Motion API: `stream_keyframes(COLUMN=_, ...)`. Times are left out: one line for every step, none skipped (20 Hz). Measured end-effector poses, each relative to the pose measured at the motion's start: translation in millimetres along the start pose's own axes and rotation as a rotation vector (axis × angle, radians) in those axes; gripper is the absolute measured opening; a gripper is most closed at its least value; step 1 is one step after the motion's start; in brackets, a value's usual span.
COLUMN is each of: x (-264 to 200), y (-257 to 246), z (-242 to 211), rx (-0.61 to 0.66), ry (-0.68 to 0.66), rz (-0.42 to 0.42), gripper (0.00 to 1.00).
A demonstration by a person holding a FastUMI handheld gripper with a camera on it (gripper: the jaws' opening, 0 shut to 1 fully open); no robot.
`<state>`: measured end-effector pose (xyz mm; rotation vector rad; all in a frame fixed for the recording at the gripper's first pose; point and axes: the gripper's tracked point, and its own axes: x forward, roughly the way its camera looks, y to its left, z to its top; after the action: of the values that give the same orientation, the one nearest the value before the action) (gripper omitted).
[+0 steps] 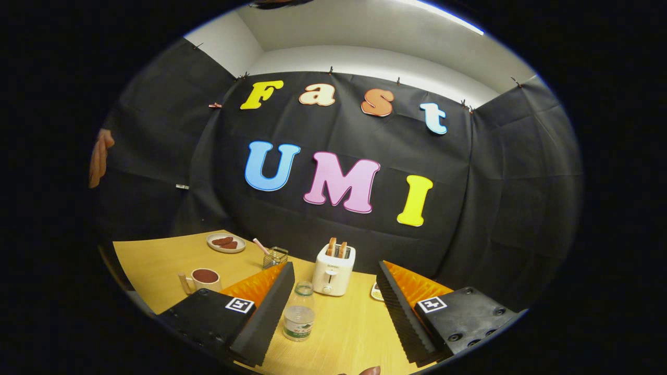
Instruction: Take the bottle from table, then pour the juice into the cup, finally place the bottle on the coaster
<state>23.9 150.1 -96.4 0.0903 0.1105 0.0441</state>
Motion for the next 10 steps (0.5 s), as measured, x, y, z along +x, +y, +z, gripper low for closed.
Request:
stream_keyframes(x=3, y=4, z=-12, rx=0.016, ry=0.008, rz=0.010, gripper=0.97)
stream_keyframes(x=7, y=8, z=-26, rx=0.030, ry=0.017, rz=0.019, gripper=0.97)
stream_keyframes(x=10, y=11, z=-39, rx=0.037, ry=0.025, rz=0.024, gripper=0.97)
stream_keyframes(x=13, y=14, z=-52, rx=0.040, ry=0.033, rz=0.028, gripper=0.97)
stream_keyframes(x=16, y=17, z=-64, rx=0.043, ry=0.038, rz=0.033, gripper=0.97)
stream_keyframes(x=19, y=20, z=-76, rx=0.048, ry=0.043, rz=0.037, gripper=0.97)
stream_keyframes(x=23, y=22, z=-88, rx=0.051, ry=0.050, rz=0.037, gripper=0.97)
stream_keyframes(x=27, y=24, z=-99, rx=0.056, ry=0.054, rz=0.038, gripper=0.97)
stream_keyframes(x=31, y=26, z=-110, rx=0.058, ry=0.060, rz=0.036, gripper=0.97)
stream_keyframes(x=35, y=28, z=-120, rx=0.061, ry=0.064, rz=0.038, gripper=0.97)
